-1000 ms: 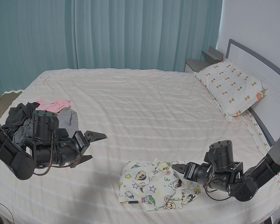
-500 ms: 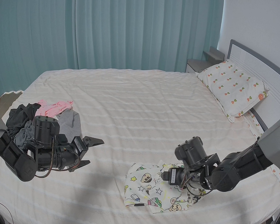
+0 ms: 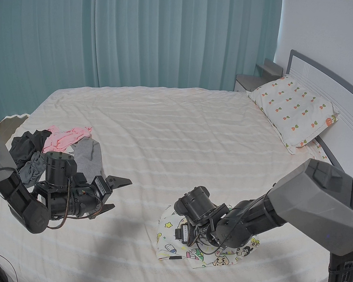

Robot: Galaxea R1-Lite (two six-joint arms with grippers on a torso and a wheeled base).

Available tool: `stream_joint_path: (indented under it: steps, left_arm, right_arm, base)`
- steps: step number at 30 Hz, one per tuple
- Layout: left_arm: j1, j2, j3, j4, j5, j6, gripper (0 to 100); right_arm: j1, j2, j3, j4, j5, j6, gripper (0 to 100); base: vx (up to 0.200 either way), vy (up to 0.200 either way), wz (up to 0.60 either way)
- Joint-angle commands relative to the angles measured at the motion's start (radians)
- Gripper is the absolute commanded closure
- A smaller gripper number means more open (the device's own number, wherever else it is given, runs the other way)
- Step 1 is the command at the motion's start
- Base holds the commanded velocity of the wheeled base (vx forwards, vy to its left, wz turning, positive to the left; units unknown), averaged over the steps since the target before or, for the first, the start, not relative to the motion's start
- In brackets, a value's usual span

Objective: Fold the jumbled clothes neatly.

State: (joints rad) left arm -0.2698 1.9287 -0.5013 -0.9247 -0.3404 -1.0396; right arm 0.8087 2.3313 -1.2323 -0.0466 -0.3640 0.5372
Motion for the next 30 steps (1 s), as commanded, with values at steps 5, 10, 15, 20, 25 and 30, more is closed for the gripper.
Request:
stream_joint_path:
  steps: [5,10,15,20,25,30]
  left_arm:
    - [0.000,0.018,0.009,-0.005,0.000,0.001,0]
    - [0.000,0.018,0.015,-0.006,-0.002,0.003,0]
    - [-0.002,0.018,0.017,-0.006,-0.002,0.003,0]
    - [-0.002,0.019,0.017,-0.006,-0.002,0.003,0]
    - [-0.003,0.018,0.020,-0.006,-0.002,0.004,0]
    - [-0.003,0.019,0.021,-0.006,-0.002,0.004,0]
  right_arm:
    - [-0.026,0.092,-0.047,0.024,-0.125,-0.092,0]
    - [-0.048,0.080,-0.018,0.027,-0.182,-0.109,0]
    - [-0.075,0.026,0.073,0.017,-0.231,-0.129,0]
    - [-0.098,-0.069,0.178,0.004,-0.234,-0.129,0]
    - [-0.146,-0.156,0.280,-0.049,-0.233,-0.134,0]
    - [-0.186,-0.190,0.396,-0.137,-0.230,-0.152,0]
  base:
    - [0.000,0.000,0.00]
    - [0.000,0.000,0.00]
    - [0.000,0.000,0.00]
    - [0.000,0.000,0.00]
    - [0.000,0.000,0.00]
    - [0.000,0.000,0.00]
